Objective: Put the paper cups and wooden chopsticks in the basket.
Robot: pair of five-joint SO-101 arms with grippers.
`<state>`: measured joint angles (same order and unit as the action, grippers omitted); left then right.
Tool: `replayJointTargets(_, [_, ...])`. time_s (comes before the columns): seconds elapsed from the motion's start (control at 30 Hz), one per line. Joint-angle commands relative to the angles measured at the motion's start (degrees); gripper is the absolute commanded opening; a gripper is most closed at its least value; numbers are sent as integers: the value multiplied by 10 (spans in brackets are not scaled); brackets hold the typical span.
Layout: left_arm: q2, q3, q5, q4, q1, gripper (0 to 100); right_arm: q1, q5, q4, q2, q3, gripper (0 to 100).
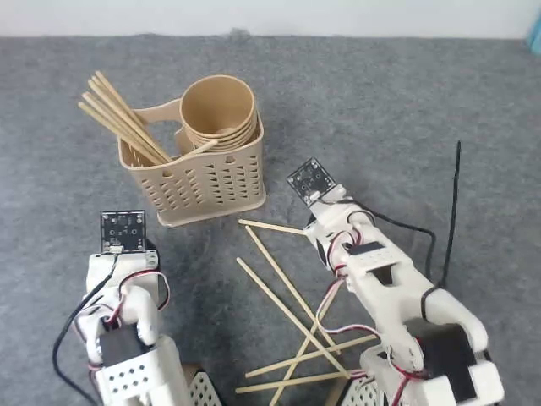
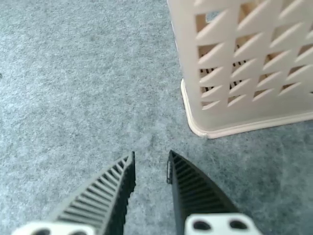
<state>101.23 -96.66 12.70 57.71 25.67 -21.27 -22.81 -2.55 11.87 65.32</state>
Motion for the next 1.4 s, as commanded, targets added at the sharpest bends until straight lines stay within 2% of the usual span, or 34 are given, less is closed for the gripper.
replayJointTargets(0.0, [-4,3,4,-16,-4,101,2,32,-75,15,-71,6])
replayJointTargets(0.13, [-4,3,4,-16,-4,103,25,102,-219,51,-129,6])
replayJointTargets(0.3, [-4,4,4,-16,-12,104,20,99,-326,61,-176,8])
replayJointTargets(0.53, [-4,4,2,-16,-11,105,-9,84,-346,59,-180,180])
replayJointTargets(0.77, [-4,5,0,-16,-11,107,-12,83,-342,-15,-214,180])
replayJointTargets(1.0, [-4,10,-35,-17,15,204,-72,83,-435,-40,-272,180])
replayJointTargets(1.2, [-4,10,-35,-17,15,203,-81,78,-432,-47,-271,180])
replayJointTargets(1.37, [-4,10,-35,-17,14,203,-77,76,-385,-81,-265,177])
